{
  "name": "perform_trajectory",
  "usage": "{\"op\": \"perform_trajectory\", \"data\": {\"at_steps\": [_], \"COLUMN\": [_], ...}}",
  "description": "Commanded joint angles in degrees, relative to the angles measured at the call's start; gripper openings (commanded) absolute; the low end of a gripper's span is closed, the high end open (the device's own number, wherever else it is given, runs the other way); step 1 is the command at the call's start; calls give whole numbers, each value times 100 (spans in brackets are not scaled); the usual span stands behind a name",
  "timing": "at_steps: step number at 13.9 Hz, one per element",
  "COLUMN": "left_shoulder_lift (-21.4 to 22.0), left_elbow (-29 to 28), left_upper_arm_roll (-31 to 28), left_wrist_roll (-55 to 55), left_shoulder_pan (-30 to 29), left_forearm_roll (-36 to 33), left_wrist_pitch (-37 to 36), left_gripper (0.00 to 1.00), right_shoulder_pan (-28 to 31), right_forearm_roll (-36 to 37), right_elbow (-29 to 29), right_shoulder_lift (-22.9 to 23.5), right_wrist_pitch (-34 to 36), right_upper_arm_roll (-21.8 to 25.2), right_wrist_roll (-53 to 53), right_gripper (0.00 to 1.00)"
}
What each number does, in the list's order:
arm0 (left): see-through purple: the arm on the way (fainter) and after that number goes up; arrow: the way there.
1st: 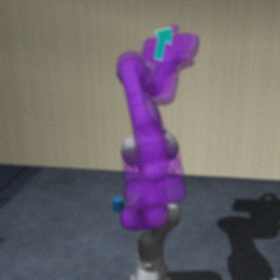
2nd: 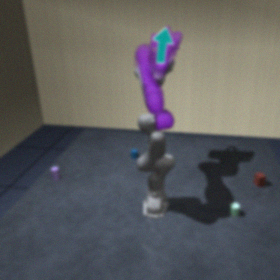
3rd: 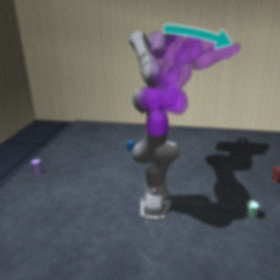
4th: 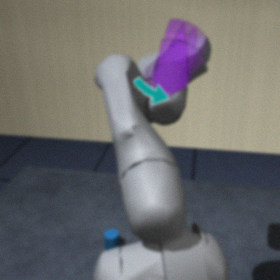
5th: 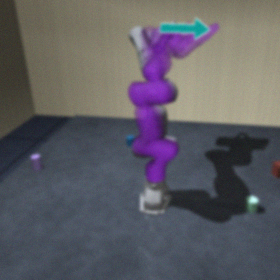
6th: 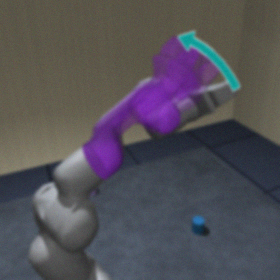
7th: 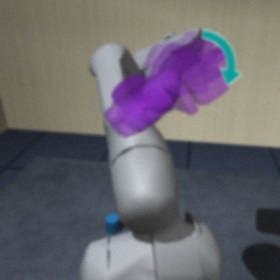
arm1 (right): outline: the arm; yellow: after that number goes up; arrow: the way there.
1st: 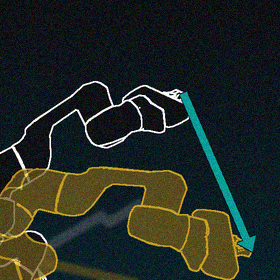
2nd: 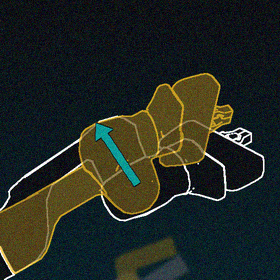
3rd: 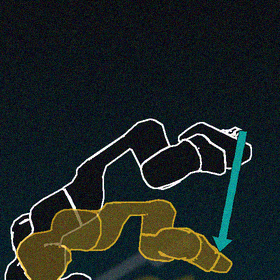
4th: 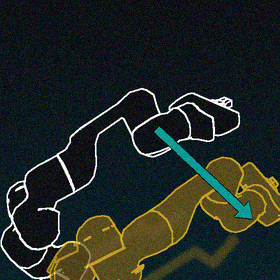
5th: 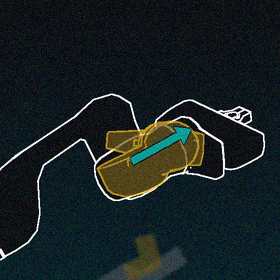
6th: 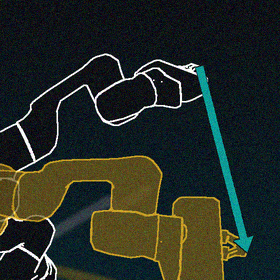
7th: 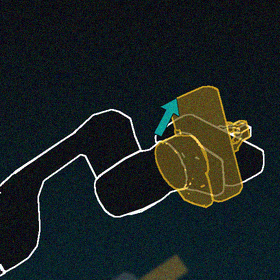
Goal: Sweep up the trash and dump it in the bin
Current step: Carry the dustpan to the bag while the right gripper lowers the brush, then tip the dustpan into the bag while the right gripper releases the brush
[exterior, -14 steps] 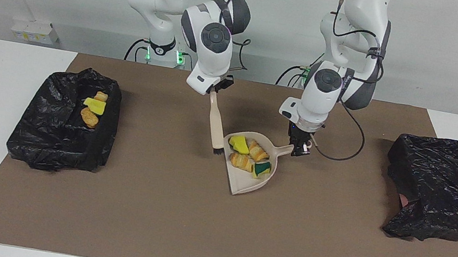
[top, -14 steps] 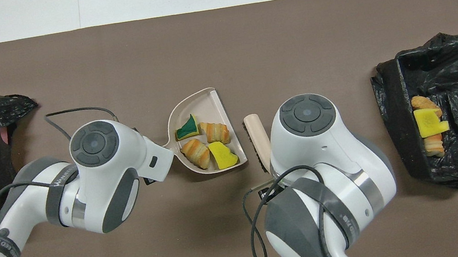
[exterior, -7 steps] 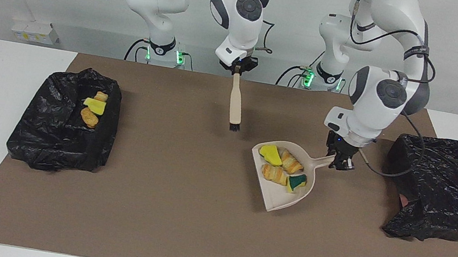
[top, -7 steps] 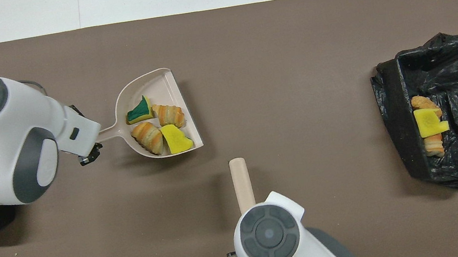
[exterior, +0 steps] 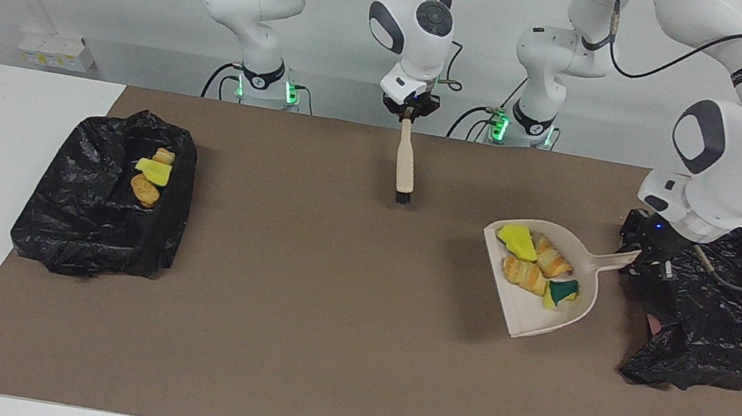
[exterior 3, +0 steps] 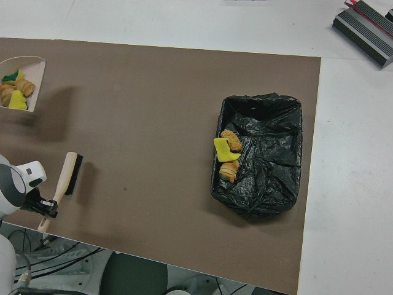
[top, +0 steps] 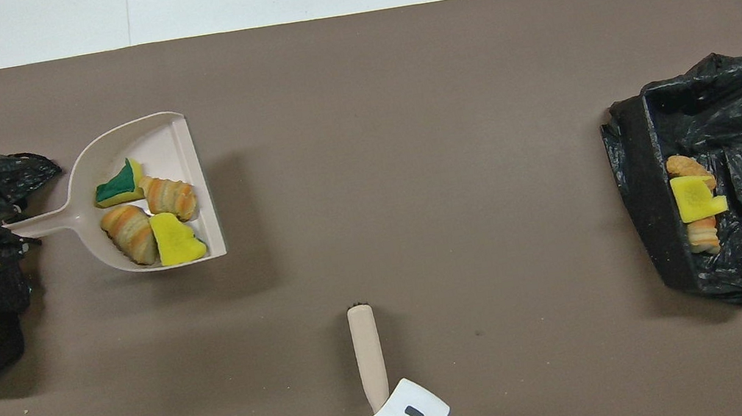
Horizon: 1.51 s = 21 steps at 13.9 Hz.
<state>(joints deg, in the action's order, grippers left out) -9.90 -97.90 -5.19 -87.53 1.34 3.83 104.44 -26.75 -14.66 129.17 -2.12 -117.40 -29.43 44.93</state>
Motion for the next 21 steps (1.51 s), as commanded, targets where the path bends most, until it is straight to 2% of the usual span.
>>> {"op": "perform_trajectory", "data": {"at_steps": [1,6,7,9,10,12,14,17,19,21], "left_shoulder_lift": [-65,-276,-302,-486,-591,-654,-680,-698,-689,-645], "left_elbow": [218,728,781,1087,1289,1343,1361,1388,1370,1326], "left_upper_arm_roll": [62,27,18,10,1,-8,-8,-17,-17,1], "left_wrist_roll": [-736,-2301,-2451,-2689,-2882,-3006,-2998,-2928,-2640,-2025], "left_shoulder_pan": [-510,-1652,-1915,-2119,-2233,-2339,-2418,-2498,-2410,-2357], "left_forearm_roll": [91,21,-5,-460,-706,-1102,-1349,-1620,-2235,-2946], "left_wrist_pitch": [-265,-521,-434,-311,-188,215,541,893,1043,1061], "left_gripper": [0,0,0,0,0,0,0,0,0,0], "right_shoulder_pan": [-94,-164,-147,-94,-76,203,564,1275,1846,2181], "right_forearm_roll": [-28,113,104,104,113,113,113,139,244,542], "right_elbow": [284,618,619,505,365,154,-83,-522,-778,-971], "right_shoulder_lift": [-8,10,18,158,246,282,195,54,54,54], "right_wrist_pitch": [-344,-713,-723,-714,-697,-679,-653,-600,-600,-591], "right_upper_arm_roll": [34,34,43,52,78,87,95,104,96,104], "right_wrist_roll": [192,332,332,315,280,280,280,271,123,-80], "right_gripper": [0,0,14,54,65,85,97,100,100,100]}}
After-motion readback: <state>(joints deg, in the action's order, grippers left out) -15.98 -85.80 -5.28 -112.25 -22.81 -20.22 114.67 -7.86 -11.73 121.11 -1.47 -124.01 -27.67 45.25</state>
